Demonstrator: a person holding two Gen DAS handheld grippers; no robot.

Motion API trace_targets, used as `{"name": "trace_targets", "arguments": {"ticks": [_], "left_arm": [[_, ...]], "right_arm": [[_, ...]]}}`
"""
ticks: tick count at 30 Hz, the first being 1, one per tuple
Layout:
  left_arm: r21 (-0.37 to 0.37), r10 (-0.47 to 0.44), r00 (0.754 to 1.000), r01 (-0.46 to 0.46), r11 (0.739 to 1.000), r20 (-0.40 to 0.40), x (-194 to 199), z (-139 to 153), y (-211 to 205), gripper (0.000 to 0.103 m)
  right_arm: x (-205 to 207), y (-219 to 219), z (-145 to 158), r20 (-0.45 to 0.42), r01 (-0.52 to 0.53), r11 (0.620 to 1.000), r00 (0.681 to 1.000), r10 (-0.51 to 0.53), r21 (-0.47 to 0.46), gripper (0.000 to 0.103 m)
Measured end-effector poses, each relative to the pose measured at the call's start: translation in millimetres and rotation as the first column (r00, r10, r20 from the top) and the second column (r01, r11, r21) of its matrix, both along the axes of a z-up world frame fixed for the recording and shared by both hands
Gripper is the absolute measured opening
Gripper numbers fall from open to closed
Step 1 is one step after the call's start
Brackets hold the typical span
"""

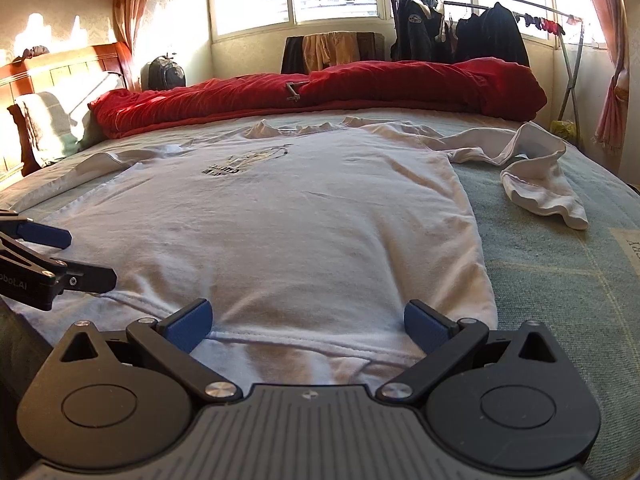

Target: Fold clothes

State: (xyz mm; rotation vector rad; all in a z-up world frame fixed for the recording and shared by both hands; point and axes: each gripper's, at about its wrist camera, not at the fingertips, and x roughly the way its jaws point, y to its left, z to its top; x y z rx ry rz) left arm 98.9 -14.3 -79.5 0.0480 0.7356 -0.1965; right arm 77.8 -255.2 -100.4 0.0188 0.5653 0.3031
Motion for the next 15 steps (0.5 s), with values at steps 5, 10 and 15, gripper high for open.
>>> {"name": "trace_targets", "arguments": {"ticks": [5,10,15], "left_arm": [[-0.032,-0.006,1.000,0.005,0.999,-0.004,-4.4,-1.6,7.9,0.102],[-0.050,-0.005,1.000,0.005,0.999,0.003,-5.4,-4.5,9.8,0.102],[-0.054,-0.017,1.000,0.019,0.998,0.022,-8.0,-6.3,11.3,0.102]], "right_arm": [[-1.3,-2.0,-2.5,0.011,0.003,1.000,1.000,-0.003,0.023,0.103],[-5.7,0.2,-3.8,0.031,0.019,1.000,0.999,-0.019,0.018,0.103],[-13.7,2.9,-5.3,0.053,0.034,0.999,0.998,-0.034,0.005,0.103]]}}
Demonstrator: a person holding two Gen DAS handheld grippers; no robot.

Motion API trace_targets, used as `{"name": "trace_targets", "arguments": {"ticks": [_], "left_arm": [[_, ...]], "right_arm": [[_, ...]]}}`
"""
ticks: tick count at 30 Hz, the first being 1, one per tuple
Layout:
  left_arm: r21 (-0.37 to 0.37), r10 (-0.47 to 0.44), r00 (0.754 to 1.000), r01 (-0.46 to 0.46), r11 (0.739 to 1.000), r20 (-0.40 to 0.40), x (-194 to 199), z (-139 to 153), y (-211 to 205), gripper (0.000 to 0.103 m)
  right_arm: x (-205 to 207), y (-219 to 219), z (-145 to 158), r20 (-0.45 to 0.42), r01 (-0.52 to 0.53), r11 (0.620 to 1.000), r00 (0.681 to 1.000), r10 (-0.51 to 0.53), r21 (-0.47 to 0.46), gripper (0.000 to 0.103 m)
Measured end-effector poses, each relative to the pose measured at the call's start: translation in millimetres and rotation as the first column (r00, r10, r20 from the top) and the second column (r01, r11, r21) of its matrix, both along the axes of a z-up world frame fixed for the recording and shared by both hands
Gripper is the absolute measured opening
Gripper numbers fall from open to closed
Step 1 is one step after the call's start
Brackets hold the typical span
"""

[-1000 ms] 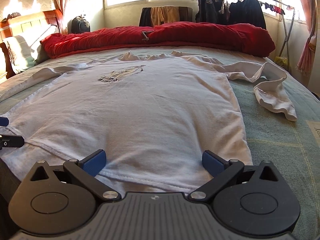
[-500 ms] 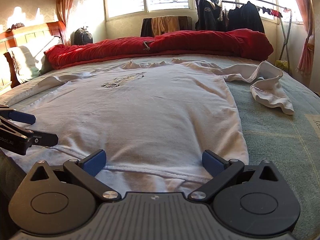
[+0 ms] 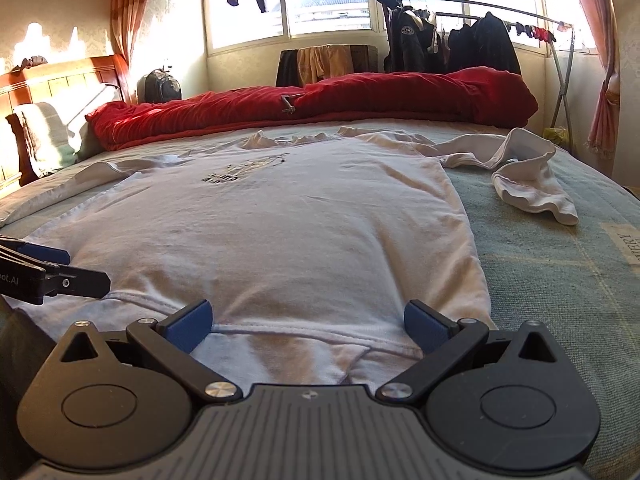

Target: Fold clothes

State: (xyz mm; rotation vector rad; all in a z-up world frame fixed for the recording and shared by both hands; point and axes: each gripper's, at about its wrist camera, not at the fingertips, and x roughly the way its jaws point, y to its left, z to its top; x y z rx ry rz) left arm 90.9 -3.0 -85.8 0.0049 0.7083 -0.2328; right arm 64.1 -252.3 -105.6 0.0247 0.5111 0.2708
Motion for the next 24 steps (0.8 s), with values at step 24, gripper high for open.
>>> {"name": "trace_targets", "arguments": {"ticks": [24], "left_arm": [[-0.010,-0.040,0.999,0.040,0.999,0.011,-6.3,0.7,5.8,0.102]], "right_arm": [[-5.5,7.1,1.5,-0.003,0.044,0.999,0.999,-0.044,-0.027,0.103]]}}
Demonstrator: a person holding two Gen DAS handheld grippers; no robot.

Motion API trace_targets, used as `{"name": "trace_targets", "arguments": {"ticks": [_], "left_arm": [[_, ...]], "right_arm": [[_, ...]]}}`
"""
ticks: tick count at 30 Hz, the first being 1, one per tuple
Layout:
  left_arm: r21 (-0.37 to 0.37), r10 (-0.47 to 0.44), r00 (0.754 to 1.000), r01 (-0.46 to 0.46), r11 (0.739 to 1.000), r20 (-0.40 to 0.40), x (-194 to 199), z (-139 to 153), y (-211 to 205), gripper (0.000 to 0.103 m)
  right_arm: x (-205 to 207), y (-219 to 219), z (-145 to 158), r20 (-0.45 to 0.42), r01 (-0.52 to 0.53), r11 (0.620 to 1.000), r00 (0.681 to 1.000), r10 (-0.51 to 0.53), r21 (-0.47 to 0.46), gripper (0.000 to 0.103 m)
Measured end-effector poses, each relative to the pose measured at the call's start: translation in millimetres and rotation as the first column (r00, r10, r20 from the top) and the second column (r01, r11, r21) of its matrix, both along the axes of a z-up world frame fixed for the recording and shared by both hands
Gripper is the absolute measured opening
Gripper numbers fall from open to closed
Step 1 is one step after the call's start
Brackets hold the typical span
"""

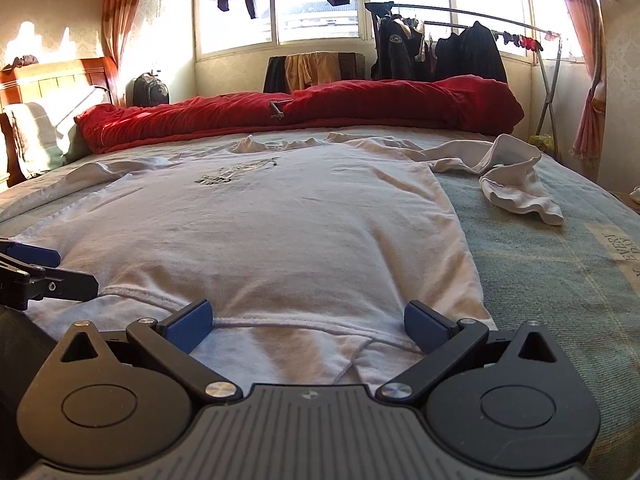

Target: Fold clothes

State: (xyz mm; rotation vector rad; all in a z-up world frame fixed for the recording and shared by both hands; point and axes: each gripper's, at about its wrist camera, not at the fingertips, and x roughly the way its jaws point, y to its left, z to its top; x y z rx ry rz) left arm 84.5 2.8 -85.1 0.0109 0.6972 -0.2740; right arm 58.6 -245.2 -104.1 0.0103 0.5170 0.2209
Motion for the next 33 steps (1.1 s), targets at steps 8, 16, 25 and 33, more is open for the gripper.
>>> {"name": "trace_targets", "arguments": {"ticks": [8,16,25,33], "left_arm": [[-0.038,-0.059,0.998,0.058,0.998,-0.027,32.1,40.8,12.5,0.102],[-0.109,-0.079,0.994,0.070,0.992,-0.082,151.9,71.4,36.0,0.102],[-0.140,0.017,0.987,-0.040,0.989,-0.157,241.8,11.4,44.3,0.102],[-0.156,-0.053,0.997,0.044,0.987,-0.054,232.4,1.7,52.1,0.102]], "right_arm": [[31.4,-2.7,28.1,-0.197,-0.025,0.999,0.980,0.028,0.021,0.103],[128.8,6.2,99.0,-0.165,-0.075,0.997,0.983,0.076,0.016,0.103],[312.3,21.1,88.7,-0.264,-0.047,0.994,0.962,0.072,0.100,0.103],[387.3,17.8,33.4,-0.308,-0.002,0.997,0.951,0.026,0.080,0.103]]}}
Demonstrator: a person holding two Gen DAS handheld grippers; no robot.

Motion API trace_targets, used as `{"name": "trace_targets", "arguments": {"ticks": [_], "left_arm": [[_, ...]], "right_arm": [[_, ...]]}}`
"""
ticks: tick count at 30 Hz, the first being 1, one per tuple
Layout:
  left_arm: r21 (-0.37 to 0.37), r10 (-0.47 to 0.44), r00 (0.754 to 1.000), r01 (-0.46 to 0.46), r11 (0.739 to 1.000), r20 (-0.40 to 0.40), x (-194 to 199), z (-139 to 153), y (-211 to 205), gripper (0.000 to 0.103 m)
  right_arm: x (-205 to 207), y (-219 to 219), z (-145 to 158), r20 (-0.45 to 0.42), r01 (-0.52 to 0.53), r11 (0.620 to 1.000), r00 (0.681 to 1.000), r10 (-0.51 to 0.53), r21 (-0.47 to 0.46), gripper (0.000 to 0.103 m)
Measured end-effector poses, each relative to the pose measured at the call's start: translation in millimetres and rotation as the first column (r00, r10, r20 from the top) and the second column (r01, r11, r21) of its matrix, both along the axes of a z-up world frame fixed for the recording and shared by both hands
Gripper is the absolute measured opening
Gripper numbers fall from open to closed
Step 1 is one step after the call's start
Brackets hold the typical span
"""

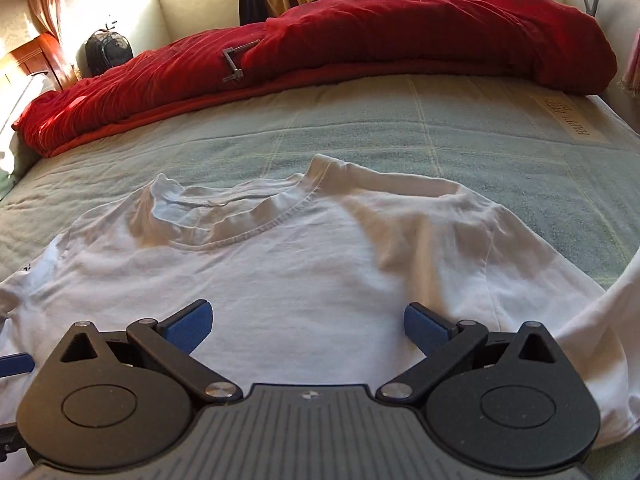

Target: Fold clothes

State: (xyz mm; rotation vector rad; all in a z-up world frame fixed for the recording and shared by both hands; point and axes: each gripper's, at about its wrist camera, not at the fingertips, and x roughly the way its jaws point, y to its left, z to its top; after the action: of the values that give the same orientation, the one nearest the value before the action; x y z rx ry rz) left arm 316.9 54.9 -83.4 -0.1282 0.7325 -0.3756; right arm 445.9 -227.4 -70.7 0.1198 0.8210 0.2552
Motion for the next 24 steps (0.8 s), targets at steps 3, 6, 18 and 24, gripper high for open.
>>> {"name": "trace_targets", "arguments": {"ticks": [3,6,18,24], "left_arm": [[-0.007,-0.031,0.999,0.032,0.999,0.026,-3.5,-1.6,3.9,0.102],[-0.011,-0.036,0.999,0.036,0.999,0.027,-3.4,-1.0,5.3,0.102],[0.051,0.016,0.996,-0.021,0.998,0.087,-17.1,25.0,17.5,0.102],[0.090,0.040,0.997,-0.045,0.995,0.058,-11.6,16.5,17.5,0.102]], "right_arm": [[34.2,-10.6,-1.1,-0.003,0.035,0.999,0.999,-0.034,0.034,0.103],[63.9,-18.9,-4.1,-0.007,0.053,0.995,0.999,-0.053,0.079,0.103],[26.5,36.9,19.8,-0.054,-0.110,0.989,0.993,0.105,-0.094,0.103],[48.8,52.0,-2.6,-0.033,-0.074,0.983,0.997,0.070,-0.168,0.103]]}}
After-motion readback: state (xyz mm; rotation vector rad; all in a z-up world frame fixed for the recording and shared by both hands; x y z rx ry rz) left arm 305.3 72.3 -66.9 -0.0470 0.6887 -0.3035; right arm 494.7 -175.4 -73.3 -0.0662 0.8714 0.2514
